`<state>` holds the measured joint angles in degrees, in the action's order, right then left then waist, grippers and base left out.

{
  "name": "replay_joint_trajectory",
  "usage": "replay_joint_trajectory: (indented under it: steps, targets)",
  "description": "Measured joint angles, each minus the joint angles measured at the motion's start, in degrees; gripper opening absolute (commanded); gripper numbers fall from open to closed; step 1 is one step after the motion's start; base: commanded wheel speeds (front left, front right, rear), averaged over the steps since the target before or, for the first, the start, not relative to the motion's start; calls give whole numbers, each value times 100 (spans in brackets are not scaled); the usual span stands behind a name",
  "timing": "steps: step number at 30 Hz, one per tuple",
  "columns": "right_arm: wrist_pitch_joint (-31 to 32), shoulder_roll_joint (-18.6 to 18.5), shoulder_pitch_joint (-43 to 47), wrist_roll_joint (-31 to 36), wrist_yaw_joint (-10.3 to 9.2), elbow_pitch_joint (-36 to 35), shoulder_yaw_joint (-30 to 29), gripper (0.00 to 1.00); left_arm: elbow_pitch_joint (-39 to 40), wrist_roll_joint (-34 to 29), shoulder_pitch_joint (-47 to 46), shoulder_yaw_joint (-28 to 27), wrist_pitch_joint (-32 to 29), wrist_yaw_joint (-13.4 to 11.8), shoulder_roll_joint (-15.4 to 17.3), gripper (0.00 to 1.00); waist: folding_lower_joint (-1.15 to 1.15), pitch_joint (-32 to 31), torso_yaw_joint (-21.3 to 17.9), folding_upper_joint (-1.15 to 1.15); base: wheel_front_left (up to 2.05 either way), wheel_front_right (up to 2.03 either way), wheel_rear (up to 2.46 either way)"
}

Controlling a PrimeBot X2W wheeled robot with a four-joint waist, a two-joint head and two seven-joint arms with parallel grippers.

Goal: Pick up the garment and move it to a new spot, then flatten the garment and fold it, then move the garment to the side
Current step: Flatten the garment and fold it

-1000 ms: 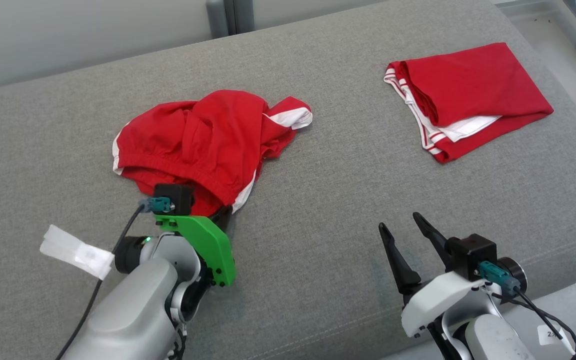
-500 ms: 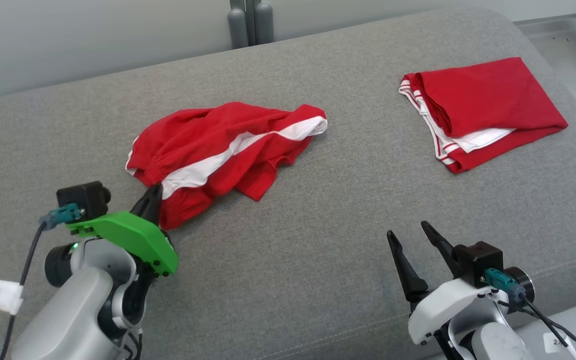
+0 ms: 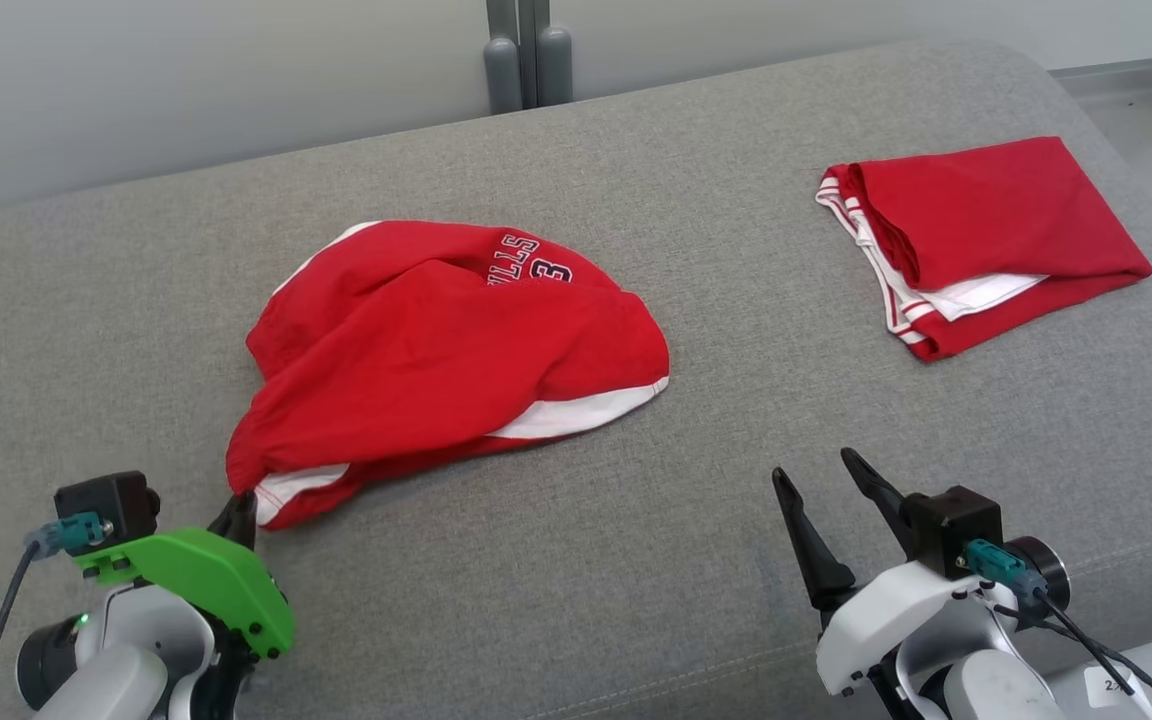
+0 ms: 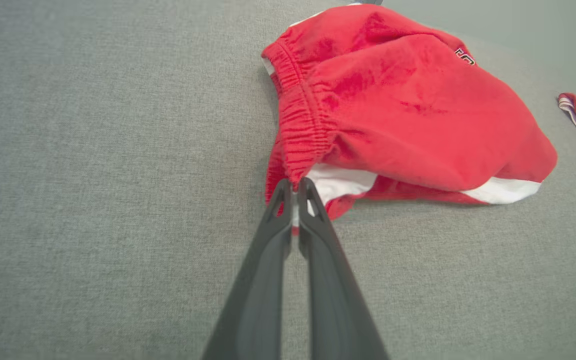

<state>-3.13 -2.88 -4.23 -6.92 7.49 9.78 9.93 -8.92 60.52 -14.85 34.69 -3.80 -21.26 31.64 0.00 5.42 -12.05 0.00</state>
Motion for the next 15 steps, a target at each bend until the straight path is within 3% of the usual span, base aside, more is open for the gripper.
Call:
replay_joint_trajectory:
  steps: [9,10,11,12,15]
  targets:
    - [36,-1,43,26,0,-36,-26,100,9,-35,194,-27,-183,-400,334,0,0,-58,-16,0,0,0,0]
    - [36,-1,43,26,0,-36,-25,100,-9,-41,206,-10,-225,-412,377,8,0,-65,-14,0,0,0,0]
    - [37,-1,44,26,0,-36,-19,100,-14,-65,221,8,-225,-455,393,69,0,-68,-11,0,0,0,0]
    - [44,-1,46,25,0,-38,-12,100,-20,-93,223,23,-224,-498,393,100,0,-68,-7,0,0,0,0]
    - [45,-1,48,22,0,-40,0,100,-32,-129,235,59,-245,-550,379,100,0,-65,12,0,0,0,0]
